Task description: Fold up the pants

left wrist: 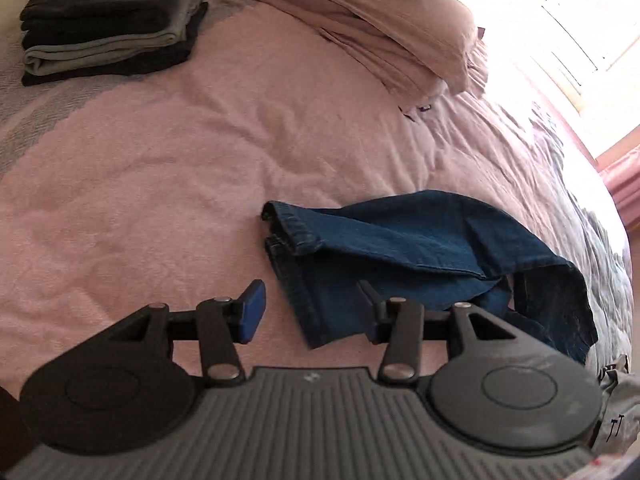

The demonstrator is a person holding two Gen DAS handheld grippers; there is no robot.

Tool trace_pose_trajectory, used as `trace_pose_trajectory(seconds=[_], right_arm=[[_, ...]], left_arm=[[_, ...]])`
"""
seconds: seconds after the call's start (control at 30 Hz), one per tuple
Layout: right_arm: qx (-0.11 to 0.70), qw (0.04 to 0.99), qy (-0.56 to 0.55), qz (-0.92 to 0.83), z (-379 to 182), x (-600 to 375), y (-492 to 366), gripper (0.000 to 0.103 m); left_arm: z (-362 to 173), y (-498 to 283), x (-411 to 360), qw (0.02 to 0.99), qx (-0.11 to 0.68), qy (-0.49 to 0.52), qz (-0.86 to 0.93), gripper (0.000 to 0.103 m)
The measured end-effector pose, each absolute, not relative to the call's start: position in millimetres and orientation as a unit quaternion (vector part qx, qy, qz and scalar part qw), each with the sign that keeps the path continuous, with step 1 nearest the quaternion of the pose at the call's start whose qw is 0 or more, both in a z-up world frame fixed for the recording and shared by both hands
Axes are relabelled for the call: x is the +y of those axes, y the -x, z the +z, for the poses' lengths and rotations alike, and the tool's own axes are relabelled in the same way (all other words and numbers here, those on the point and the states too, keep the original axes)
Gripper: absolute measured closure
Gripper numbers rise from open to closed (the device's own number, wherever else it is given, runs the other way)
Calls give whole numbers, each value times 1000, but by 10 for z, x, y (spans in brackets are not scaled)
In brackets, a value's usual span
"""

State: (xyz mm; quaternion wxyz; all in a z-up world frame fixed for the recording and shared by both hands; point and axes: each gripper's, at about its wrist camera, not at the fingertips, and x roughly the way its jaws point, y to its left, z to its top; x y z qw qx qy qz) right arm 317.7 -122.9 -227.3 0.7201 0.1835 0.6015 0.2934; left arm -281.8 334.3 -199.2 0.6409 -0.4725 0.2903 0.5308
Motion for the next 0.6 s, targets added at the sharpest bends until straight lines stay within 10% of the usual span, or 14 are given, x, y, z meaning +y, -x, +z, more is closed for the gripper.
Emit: trace_pose_trajectory(seconds=[0.3, 0.6], right_arm=[[624, 708, -200, 262, -2921, -904, -3339, 53], [617, 726, -179, 245, -2887, -854, -3316, 53]], left_arm=[[-2487, 2291, 3159, 668, 378, 380, 516, 46], [-3130, 1465, 3358, 705, 560, 32, 434, 45]])
